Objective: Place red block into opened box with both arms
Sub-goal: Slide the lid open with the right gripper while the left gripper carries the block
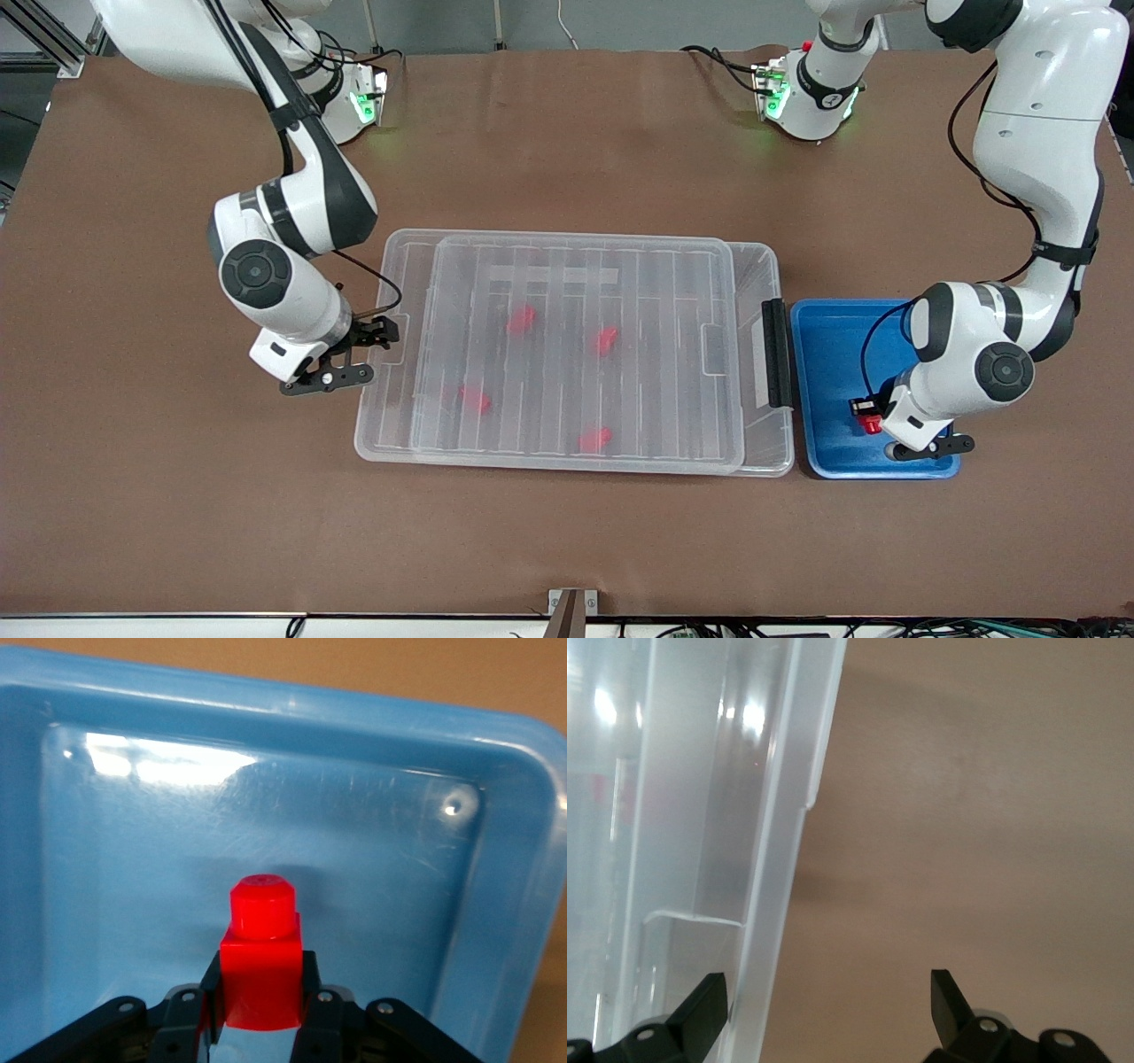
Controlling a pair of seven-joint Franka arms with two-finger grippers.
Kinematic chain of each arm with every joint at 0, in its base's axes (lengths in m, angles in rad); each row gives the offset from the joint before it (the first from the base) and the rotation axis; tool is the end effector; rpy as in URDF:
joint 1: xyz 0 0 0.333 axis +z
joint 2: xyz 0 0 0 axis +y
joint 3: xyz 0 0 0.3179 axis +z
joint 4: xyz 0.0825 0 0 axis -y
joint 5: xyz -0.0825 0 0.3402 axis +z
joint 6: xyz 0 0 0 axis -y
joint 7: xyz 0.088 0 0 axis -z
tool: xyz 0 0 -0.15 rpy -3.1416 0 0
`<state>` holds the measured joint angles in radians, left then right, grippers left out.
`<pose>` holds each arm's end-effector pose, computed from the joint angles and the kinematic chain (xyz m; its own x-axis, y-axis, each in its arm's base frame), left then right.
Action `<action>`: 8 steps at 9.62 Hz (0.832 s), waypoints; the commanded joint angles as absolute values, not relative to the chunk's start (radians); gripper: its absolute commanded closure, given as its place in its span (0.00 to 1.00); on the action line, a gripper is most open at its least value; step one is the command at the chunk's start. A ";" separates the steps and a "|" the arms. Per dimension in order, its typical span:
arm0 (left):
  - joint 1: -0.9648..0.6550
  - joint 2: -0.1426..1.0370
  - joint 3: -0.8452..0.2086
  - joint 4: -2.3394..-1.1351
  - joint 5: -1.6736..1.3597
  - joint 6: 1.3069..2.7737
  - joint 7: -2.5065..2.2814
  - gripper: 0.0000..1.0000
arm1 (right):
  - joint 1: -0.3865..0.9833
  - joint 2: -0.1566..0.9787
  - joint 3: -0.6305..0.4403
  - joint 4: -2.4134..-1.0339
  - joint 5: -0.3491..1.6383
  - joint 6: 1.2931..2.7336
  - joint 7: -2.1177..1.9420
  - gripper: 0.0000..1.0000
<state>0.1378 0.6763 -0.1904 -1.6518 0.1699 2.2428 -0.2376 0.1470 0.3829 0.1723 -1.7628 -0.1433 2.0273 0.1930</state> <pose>0.6438 -0.0120 0.2046 0.9916 0.1114 -0.0664 0.1101 -0.9937 -0.0225 0.5720 0.1675 0.3250 0.9782 0.1822 -0.0996 0.1902 -0.9787 0.0771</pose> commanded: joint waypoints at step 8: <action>0.127 0.357 -0.529 -1.675 0.103 1.815 -0.603 0.98 | -0.018 0.351 0.172 -1.770 -0.235 1.884 0.035 0.00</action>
